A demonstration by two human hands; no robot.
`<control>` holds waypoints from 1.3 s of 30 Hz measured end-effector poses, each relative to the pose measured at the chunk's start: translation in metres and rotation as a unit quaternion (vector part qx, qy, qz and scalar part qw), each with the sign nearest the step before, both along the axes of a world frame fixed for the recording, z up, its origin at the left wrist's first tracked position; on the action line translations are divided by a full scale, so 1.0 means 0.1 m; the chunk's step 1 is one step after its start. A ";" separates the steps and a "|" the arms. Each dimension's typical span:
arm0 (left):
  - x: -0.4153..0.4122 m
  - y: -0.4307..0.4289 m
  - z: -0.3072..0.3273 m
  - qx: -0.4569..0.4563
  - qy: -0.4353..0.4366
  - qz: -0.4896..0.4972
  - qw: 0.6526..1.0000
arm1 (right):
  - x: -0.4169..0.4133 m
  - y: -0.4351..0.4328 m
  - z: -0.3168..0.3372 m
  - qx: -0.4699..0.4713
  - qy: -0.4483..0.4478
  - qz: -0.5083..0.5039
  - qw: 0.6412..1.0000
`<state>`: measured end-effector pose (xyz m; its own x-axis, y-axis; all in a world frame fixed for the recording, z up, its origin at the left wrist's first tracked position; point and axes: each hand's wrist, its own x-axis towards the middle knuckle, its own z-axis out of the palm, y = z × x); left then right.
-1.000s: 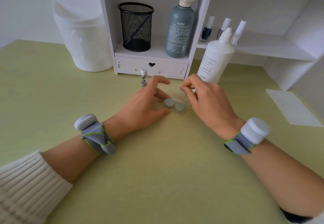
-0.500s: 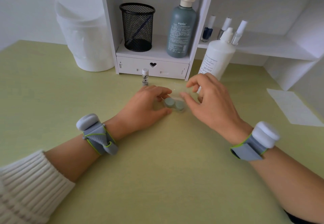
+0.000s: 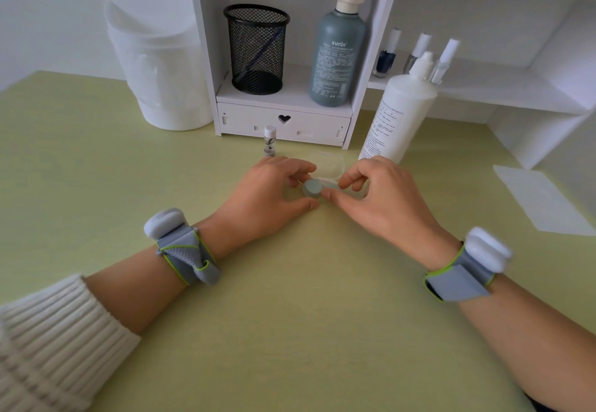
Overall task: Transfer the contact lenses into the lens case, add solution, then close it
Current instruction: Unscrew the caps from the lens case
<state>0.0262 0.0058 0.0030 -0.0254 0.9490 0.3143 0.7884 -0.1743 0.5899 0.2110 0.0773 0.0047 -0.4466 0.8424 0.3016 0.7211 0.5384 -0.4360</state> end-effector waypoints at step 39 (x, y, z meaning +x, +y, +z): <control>0.10 0.38 -0.05 0.014 0.166 0.099 0.981 | 0.12 -0.18 0.12 -0.024 -0.050 0.007 0.998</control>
<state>0.0366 0.0437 -0.0020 -0.1006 0.9268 0.3618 0.9563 -0.0102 0.2921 0.2230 0.0590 0.0169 -0.4846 0.8480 0.2147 0.7546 0.5294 -0.3877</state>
